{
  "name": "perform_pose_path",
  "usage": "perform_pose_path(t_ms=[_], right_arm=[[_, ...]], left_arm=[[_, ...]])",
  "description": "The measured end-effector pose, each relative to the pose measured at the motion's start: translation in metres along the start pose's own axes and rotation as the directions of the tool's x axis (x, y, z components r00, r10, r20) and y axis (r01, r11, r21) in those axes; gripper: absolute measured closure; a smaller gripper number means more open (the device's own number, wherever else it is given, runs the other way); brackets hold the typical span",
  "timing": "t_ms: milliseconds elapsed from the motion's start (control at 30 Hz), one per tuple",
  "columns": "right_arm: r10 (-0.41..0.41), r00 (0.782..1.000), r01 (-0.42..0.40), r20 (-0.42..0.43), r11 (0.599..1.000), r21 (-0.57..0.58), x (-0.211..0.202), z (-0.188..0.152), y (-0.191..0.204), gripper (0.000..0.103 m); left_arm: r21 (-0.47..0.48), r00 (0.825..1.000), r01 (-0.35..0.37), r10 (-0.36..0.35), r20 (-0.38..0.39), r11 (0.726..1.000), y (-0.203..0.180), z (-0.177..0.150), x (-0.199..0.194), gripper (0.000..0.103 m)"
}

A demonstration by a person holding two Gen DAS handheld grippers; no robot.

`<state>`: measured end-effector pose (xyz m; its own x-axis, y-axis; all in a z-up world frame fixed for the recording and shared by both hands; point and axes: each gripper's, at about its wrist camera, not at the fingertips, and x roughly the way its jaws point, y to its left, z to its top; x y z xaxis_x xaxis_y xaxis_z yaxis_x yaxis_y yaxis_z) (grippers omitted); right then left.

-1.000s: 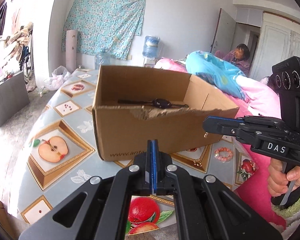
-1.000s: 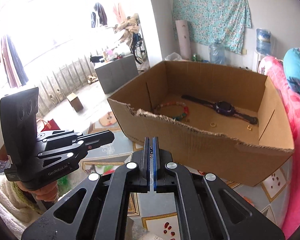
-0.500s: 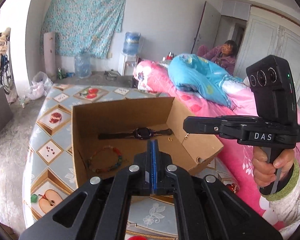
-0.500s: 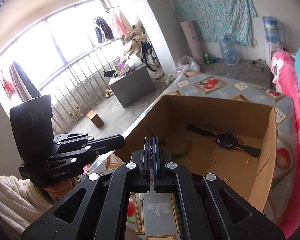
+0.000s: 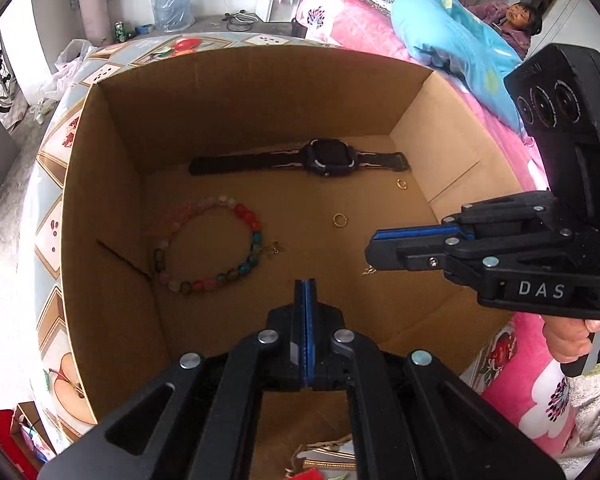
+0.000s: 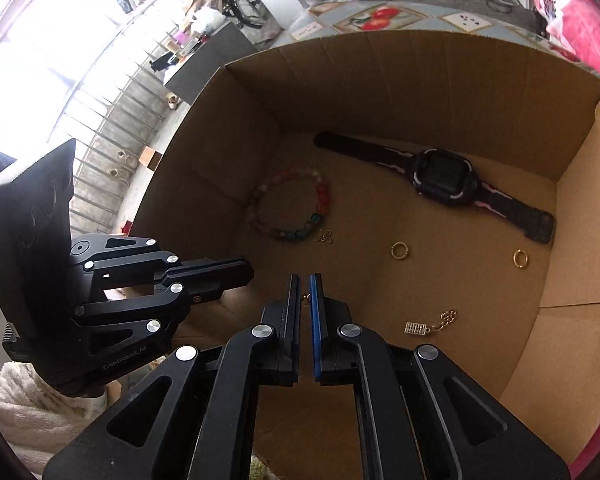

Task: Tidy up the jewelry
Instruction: 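Carry the silver charm into the box with the right gripper and open it, then move the open right gripper out of the box to the gold knot charm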

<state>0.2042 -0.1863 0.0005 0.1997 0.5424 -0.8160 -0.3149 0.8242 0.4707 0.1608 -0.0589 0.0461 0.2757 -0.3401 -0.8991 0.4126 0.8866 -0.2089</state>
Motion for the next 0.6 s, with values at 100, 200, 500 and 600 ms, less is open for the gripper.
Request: perform_pose_path(t_ms=[100,200,500,600], right_arm=[[0.014,1.000,-0.014,0.000,1.000,0.026,0.003,0.001,-0.005,0.092],[0.021,1.000,-0.021,0.010,0.999,0.030,0.002,0.001,-0.006,0.090],[0.015,0.997,-0.017,0.070,1.000,0.019,-0.016,0.001,-0.001,0.082],[0.020,0.997,-0.021,0.081,1.000,0.017,-0.025,-0.001,0.000,0.080]], left_arm=[[-0.029,1.000,0.012,-0.012,-0.010,1.000,0.006,-0.001,0.001,0.102],[-0.051,1.000,0.023,-0.023,-0.006,0.998,0.010,-0.002,-0.001,0.087],[-0.074,0.995,0.077,-0.073,0.063,0.994,0.013,0.000,-0.015,0.080],[-0.097,0.990,0.126,-0.119,0.077,0.987,0.017,0.003,-0.022,0.078]])
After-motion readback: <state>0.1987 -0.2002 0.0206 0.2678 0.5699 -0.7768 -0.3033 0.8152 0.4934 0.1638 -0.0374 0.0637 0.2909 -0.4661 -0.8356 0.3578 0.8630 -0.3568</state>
